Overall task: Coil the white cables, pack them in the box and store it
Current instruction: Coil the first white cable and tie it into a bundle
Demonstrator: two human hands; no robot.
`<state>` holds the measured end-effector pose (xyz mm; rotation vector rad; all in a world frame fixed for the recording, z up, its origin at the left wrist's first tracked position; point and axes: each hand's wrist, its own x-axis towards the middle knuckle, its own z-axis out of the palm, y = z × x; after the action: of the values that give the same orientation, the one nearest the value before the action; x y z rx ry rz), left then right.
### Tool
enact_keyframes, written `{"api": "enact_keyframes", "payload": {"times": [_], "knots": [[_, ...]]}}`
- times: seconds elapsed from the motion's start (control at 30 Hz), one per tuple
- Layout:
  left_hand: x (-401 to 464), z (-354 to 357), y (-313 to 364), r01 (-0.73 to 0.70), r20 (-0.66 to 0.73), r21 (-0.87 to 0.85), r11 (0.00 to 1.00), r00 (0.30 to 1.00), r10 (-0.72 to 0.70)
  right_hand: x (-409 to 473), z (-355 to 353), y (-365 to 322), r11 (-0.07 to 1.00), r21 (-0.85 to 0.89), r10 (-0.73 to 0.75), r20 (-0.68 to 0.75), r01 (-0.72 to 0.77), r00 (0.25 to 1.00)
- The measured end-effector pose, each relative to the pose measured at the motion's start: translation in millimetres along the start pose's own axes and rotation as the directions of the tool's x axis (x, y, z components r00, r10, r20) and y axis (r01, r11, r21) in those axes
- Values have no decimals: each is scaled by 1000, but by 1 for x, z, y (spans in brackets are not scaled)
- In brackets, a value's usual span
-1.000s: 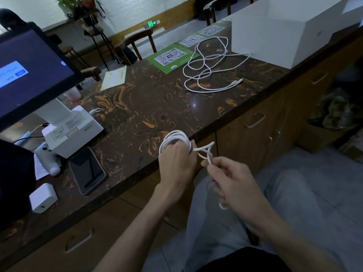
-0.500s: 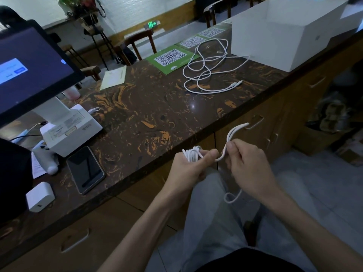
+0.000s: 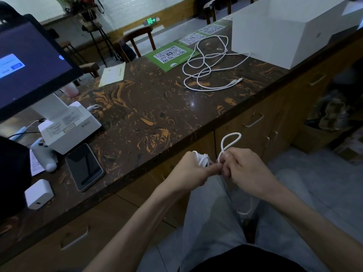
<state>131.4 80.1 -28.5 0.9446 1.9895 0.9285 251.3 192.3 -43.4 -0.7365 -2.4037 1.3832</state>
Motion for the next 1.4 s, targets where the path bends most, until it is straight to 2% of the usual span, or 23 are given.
{"api": "enact_keyframes", "payload": {"times": [0.07, 0.1, 0.2, 0.27, 0.33, 0.37, 0.43, 0.5, 0.57, 0.6, 0.63, 0.73, 0.77, 0.83, 0.9, 1.0, 1.07, 1.1, 1.2, 1.23, 1.3, 1.37, 1.4], "knots": [[1, -3, 1, 10, -9, -122, 992, 1000, -12, 0, -3, 4, 993, 115, 29, -19, -27, 999], [2, -3, 0, 1, -44, -62, 998, 999, -4, -1, -4, 5, 997, 61, 50, -25, -48, 998], [9, 0, -10, -32, -168, 421, 907, 979, 112, -3, -7, 3, 887, -460, 109, 124, -40, 986], [7, -1, -8, -145, -22, 643, 752, 978, 207, -2, -11, -14, 772, -634, 125, 219, 43, 968], [3, -8, -3, -372, 282, 566, 736, 926, 252, 11, -28, -26, 758, -626, 22, 307, 184, 951], [-2, -13, 2, -445, 390, 449, 775, 878, 278, 23, -42, -25, 764, -583, -51, 375, 278, 926], [-12, -23, 13, -498, 422, 186, 847, 819, 389, 49, -68, -11, 892, -287, -153, 537, 350, 830], [-19, -30, 23, -477, 314, -21, 879, 831, 459, 61, -68, 13, 974, 194, -215, 630, 117, 746], [-16, -34, 26, -436, 206, -134, 890, 866, 455, 65, -46, 33, 809, 551, -253, 639, -203, 726], [-13, -38, 25, -410, 193, -170, 896, 878, 439, 65, -31, 40, 718, 637, -254, 615, -280, 747], [-11, -43, 23, -370, 219, -215, 904, 884, 414, 64, -17, 44, 698, 669, -248, 561, -255, 790], [-2, -61, 10, -211, 397, -354, 911, 848, 351, 49, 2, 39, 847, 499, -295, 156, 183, 943], [-1, -66, 5, -173, 446, -373, 912, 828, 339, 43, 1, 31, 847, 455, -327, 40, 274, 944], [-1, -72, -3, -86, 533, -425, 901, 781, 326, 34, -7, 15, 807, 481, -378, -25, 342, 925], [-2, -74, -6, -27, 603, -495, 868, 709, 366, 32, -16, 9, 768, 587, -390, 115, 254, 914], [-1, -70, 0, -85, 582, -578, 811, 654, 484, 42, -23, 12, 600, 776, -379, 489, -193, 786], [3, -68, 7, -164, 481, -609, 776, 702, 526, 45, -11, 15, 368, 765, -383, 643, -529, 664], [5, -67, 8, -201, 401, -615, 762, 753, 522, 44, -2, 17, 268, 736, -349, 676, -622, 649], [18, -65, 1, -222, 108, -622, 751, 925, 364, 29, 21, 15, 144, 689, -167, 725, -711, 668], [22, -64, -4, -226, 20, -605, 764, 954, 298, 21, 25, 12, 199, 676, -128, 736, -710, 665], [25, -61, -13, -259, -139, -407, 876, 965, 220, 8, 31, 6, 510, 644, -28, 675, -570, 738], [25, -57, -21, -243, -209, -84, 966, 952, 222, 1, 28, 1, 839, 474, 15, 472, -268, 882], [24, -55, -24, -227, -211, 55, 972, 949, 234, 1, 23, -3, 918, 378, -37, 380, -119, 924]]}}
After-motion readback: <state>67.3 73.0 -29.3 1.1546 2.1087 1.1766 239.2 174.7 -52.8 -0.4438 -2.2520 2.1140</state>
